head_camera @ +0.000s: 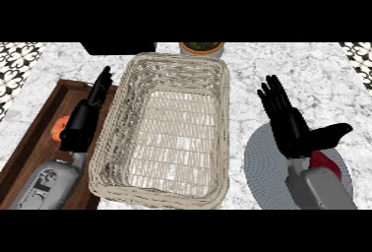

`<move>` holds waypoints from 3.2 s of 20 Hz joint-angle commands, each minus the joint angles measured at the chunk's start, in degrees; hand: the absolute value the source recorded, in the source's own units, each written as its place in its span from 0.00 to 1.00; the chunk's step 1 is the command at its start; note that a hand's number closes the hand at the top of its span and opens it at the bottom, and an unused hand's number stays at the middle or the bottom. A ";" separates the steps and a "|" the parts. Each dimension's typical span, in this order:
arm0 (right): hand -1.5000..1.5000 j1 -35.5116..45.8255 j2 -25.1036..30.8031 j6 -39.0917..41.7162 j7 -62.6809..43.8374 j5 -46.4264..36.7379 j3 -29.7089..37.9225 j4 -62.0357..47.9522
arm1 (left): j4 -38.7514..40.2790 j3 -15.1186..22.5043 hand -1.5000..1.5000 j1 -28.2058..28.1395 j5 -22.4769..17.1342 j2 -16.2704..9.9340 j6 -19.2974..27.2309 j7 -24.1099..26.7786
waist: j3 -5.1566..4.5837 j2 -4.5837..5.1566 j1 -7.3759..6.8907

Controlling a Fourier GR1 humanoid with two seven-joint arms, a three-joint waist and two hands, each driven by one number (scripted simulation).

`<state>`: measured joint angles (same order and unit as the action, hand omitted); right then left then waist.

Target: Pick the pear from the placemat and place it in the basket

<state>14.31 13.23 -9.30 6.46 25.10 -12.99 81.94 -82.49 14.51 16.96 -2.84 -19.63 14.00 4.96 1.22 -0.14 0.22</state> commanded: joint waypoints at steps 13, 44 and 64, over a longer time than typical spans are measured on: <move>0.00 -13.07 3.88 13.90 -4.70 16.04 3.77 25.00 | -2.92 -6.32 0.50 -6.50 -0.35 -7.69 -5.93 -0.09 | -1.26 -0.11 0.42; 0.00 6.56 49.49 62.42 1.47 -25.14 9.37 -4.54 | -6.88 -8.28 0.50 -8.30 1.38 -5.70 -8.63 -1.43 | -1.18 0.23 -1.07; 0.00 6.41 34.21 51.39 14.55 -55.44 -0.43 -16.67 | -9.14 -13.62 0.50 -5.60 3.80 -3.92 -13.93 -8.18 | -1.20 0.15 -0.52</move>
<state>21.65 48.98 42.54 17.72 -26.33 -13.18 67.03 -89.35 1.99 11.48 0.46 -23.37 1.26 -0.22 0.03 0.08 -0.45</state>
